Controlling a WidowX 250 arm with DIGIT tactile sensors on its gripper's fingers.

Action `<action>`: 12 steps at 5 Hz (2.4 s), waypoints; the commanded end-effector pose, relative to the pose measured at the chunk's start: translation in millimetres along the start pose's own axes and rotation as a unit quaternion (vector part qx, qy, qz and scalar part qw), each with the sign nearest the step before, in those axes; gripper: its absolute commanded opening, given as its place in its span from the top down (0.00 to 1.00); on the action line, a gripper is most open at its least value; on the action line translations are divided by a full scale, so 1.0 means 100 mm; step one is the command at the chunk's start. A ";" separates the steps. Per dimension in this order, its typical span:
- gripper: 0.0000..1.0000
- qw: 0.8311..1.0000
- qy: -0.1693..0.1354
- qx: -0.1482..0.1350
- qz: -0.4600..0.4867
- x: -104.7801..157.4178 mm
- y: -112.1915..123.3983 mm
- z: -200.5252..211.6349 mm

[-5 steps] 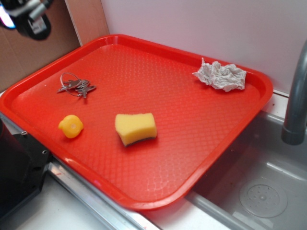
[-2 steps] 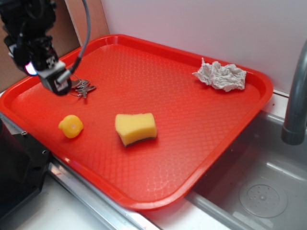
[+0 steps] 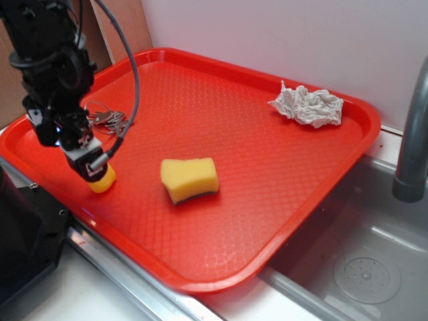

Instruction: Grab the yellow duck.

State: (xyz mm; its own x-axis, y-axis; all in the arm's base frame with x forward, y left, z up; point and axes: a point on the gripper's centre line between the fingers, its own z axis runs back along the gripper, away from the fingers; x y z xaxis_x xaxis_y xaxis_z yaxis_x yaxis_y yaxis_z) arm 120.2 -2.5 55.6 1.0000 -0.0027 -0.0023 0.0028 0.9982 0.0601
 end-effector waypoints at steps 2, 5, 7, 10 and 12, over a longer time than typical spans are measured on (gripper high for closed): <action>0.00 0.998 -0.011 -0.042 -0.037 0.09 0.03 -0.32; 1.00 0.997 -0.020 -0.059 -0.047 0.17 -0.01 -0.38; 1.00 0.999 0.020 -0.009 0.039 0.31 -0.06 -0.01; 1.00 0.992 -0.012 -0.042 0.121 0.66 -0.14 1.20; 1.00 0.988 -0.045 -0.050 0.138 0.75 -0.09 1.57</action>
State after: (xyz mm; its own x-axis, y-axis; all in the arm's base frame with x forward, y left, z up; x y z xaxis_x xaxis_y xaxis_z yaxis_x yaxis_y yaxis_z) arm 194.5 -26.0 196.0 0.9688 0.2455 0.0350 -0.2444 0.9691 -0.0331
